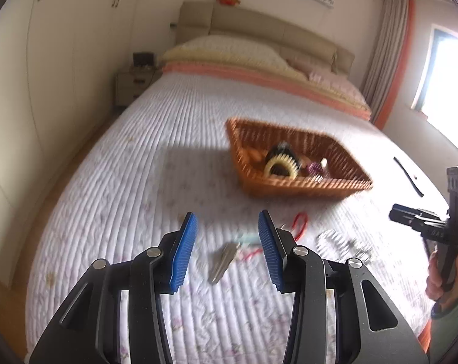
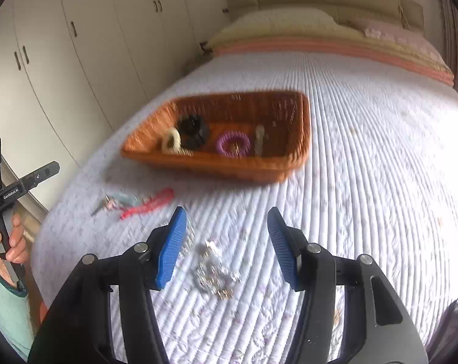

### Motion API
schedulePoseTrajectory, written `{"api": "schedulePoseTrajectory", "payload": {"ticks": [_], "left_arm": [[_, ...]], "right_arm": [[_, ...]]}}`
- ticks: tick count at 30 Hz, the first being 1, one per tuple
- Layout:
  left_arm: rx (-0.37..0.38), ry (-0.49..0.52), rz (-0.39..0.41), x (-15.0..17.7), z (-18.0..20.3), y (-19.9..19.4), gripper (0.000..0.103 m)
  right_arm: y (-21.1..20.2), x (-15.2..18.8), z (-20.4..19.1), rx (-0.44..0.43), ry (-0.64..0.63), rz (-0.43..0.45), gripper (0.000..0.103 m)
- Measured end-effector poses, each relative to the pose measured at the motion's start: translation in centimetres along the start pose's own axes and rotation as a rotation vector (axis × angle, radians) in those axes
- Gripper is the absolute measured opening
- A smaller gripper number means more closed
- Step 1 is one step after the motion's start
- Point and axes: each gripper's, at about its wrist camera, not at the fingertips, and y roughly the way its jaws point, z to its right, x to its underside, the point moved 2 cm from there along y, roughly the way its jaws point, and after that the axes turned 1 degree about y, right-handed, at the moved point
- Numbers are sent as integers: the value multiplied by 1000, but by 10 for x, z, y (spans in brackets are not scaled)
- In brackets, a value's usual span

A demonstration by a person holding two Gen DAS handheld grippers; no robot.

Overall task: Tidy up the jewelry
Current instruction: 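Grasp the second silver hair clip with the left tool while the right tool grasps silver earrings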

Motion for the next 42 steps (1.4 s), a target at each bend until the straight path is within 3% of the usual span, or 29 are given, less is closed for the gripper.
{"api": "schedulePoseTrajectory", "payload": {"ticks": [6, 9, 11, 19, 24, 27, 30, 35, 38, 42], "left_arm": [[-38, -6, -111, 24, -17, 39, 40], [-60, -12, -171, 33, -25, 54, 40], [-81, -11, -199, 36, -28, 62, 40], [-26, -33, -180, 36, -30, 61, 40], [0, -21, -177, 35, -24, 59, 40], [12, -19, -177, 36, -23, 60, 40], [21, -10, -176, 36, -21, 61, 40], [38, 27, -181, 37, -15, 62, 40], [47, 58, -194, 34, -7, 67, 40], [-14, 108, -213, 31, 3, 81, 40]], "right_arm": [[30, 34, -6, 34, -58, -98, 51], [37, 49, -15, 126, -144, -111, 39], [40, 56, -14, 126, -166, -129, 38], [54, 57, -25, 109, -218, -168, 38], [52, 54, -22, 143, -189, -145, 11], [45, 54, -3, 139, -99, -129, 11], [38, 55, 11, 57, -12, -121, 11], [37, 56, 4, 54, -26, -115, 11], [39, 61, -1, 94, -53, -115, 11], [43, 62, -6, 126, -85, -117, 12]]}}
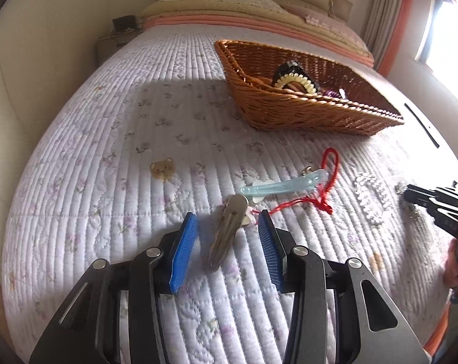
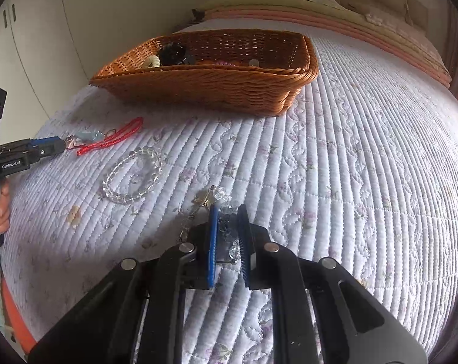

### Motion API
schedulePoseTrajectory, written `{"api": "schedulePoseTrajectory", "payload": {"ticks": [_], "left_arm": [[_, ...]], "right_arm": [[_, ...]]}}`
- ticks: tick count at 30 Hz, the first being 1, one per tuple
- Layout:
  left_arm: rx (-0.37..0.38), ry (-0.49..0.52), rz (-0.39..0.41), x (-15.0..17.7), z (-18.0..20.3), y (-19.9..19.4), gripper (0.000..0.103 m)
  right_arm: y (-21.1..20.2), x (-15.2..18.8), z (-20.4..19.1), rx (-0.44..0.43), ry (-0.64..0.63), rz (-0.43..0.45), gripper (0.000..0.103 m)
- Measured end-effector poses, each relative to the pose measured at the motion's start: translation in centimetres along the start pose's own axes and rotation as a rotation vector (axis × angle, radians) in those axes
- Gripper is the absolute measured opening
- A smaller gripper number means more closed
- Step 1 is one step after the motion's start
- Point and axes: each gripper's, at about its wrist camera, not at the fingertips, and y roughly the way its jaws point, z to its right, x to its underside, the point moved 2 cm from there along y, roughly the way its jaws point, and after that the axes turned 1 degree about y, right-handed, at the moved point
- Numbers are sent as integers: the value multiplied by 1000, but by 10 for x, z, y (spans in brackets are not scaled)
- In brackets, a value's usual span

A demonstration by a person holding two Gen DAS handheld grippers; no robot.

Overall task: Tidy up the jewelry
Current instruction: 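Grasp the second silver hair clip with the left tool while the right tool grasps silver earrings, then carry both items into the wicker basket and open both tools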

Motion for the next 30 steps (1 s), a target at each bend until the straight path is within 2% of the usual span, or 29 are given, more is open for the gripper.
{"api": "schedulePoseTrajectory", "payload": {"ticks": [1, 4, 7, 10, 12, 15, 20, 30], "left_arm": [[-18, 9, -2, -1, 2, 2, 38], [-83, 49, 8, 0, 9, 3, 22], [-97, 61, 29, 2, 12, -2, 22], [-75, 35, 69, 3, 10, -12, 22], [-52, 12, 87, 4, 8, -18, 22], [-8, -17, 121, 2, 8, -29, 21], [19, -33, 198, -9, 16, -54, 22], [74, -18, 348, -53, 46, -100, 22]], "right_arm": [[1, 0, -1, 7, -5, -1, 12], [5, -1, -8, 40, -35, -9, 15], [6, -1, -14, 77, -71, -3, 14], [1, 2, -15, 60, -66, 13, 8], [-4, 3, -13, 31, -46, 20, 8], [-18, 0, -11, -60, -2, 34, 8], [-47, -13, -14, -144, 23, 73, 8], [-103, -50, -31, -139, -13, 218, 8]]}}
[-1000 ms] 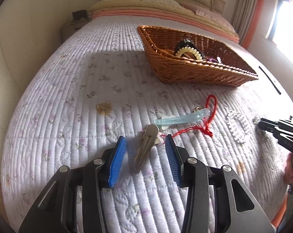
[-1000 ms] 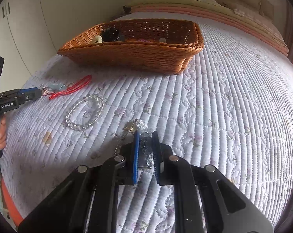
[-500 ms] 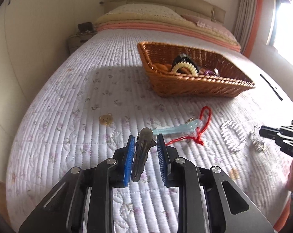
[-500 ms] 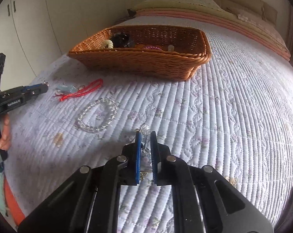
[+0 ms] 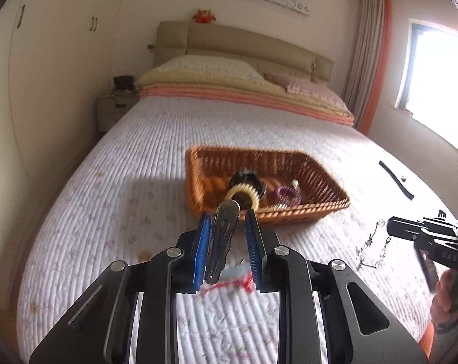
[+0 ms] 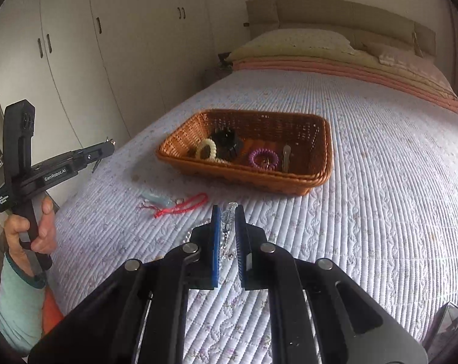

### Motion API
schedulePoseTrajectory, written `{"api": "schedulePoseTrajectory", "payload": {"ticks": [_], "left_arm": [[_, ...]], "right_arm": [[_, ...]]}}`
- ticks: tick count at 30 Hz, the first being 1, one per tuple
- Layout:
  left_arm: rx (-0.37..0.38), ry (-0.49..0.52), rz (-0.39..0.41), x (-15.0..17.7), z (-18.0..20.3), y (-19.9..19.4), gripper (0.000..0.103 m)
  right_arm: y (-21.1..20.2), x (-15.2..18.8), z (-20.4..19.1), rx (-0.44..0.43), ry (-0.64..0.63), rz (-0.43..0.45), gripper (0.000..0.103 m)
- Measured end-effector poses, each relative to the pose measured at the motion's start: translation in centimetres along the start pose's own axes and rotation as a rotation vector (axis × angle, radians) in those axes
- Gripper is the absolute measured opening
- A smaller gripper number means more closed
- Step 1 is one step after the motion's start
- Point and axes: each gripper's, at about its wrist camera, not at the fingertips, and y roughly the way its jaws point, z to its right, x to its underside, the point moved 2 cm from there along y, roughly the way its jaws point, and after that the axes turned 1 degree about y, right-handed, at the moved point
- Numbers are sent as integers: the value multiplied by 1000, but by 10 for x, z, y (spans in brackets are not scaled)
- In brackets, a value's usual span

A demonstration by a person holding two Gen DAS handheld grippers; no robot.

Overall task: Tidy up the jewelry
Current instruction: 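Carry both items into the wicker basket and open both tools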

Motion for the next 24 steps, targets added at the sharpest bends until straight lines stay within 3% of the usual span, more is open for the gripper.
{"api": "schedulePoseTrajectory", "payload": {"ticks": [6, 9, 15, 24], "left_arm": [[39, 16, 46, -39, 22, 18, 22], [63, 13, 39, -54, 31, 41, 22], [109, 17, -66, -56, 41, 101, 22], [123, 3, -182, -34, 38, 163, 22]], "right_arm": [[-11, -54, 0, 4, -17, 110, 8], [3, -76, 6, 2, -22, 116, 8], [60, -103, 27, 10, 38, 74, 8], [139, -98, 65, 9, 168, -56, 8]]}}
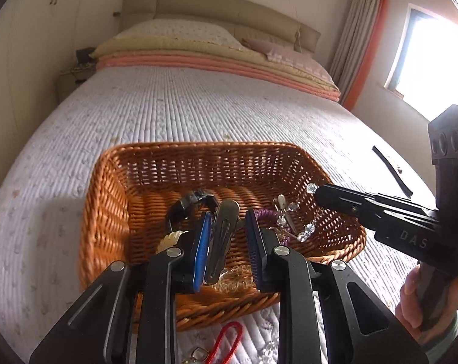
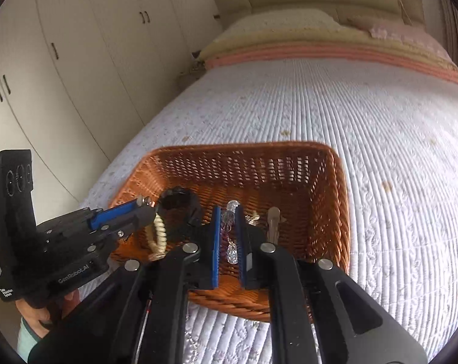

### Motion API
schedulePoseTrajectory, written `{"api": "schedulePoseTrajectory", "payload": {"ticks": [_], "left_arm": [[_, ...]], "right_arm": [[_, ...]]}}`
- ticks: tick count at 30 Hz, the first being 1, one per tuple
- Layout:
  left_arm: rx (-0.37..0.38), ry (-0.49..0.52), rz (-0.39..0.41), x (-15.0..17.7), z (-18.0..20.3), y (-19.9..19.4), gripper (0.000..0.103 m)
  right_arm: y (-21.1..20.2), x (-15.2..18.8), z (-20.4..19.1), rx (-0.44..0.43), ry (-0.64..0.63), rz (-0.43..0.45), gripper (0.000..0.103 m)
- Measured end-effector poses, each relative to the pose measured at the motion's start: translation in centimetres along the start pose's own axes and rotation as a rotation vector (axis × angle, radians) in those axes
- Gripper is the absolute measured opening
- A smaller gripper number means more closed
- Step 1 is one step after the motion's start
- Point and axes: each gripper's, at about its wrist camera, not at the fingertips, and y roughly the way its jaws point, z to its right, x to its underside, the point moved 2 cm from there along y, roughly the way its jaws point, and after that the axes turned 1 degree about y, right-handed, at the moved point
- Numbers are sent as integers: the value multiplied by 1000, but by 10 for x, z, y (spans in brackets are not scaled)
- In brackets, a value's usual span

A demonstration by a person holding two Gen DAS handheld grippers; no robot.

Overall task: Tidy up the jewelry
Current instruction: 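Carry both items into the wicker basket and open both tools, then move both open tools back toward the remaining jewelry on the bed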

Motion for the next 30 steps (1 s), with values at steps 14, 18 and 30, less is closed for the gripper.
{"api": "schedulePoseTrajectory", "payload": {"ticks": [14, 18, 30], "left_arm": [[59, -6, 63, 1, 1, -44, 40], [75, -2, 159, 1, 2, -105, 48], [17, -38, 272, 54, -18, -215, 62]], "right_arm": [[-15, 12, 6, -1, 30, 19, 21], [-55, 13, -8, -8, 11, 76, 28], [-127, 66, -64, -1, -103, 173, 52]]}}
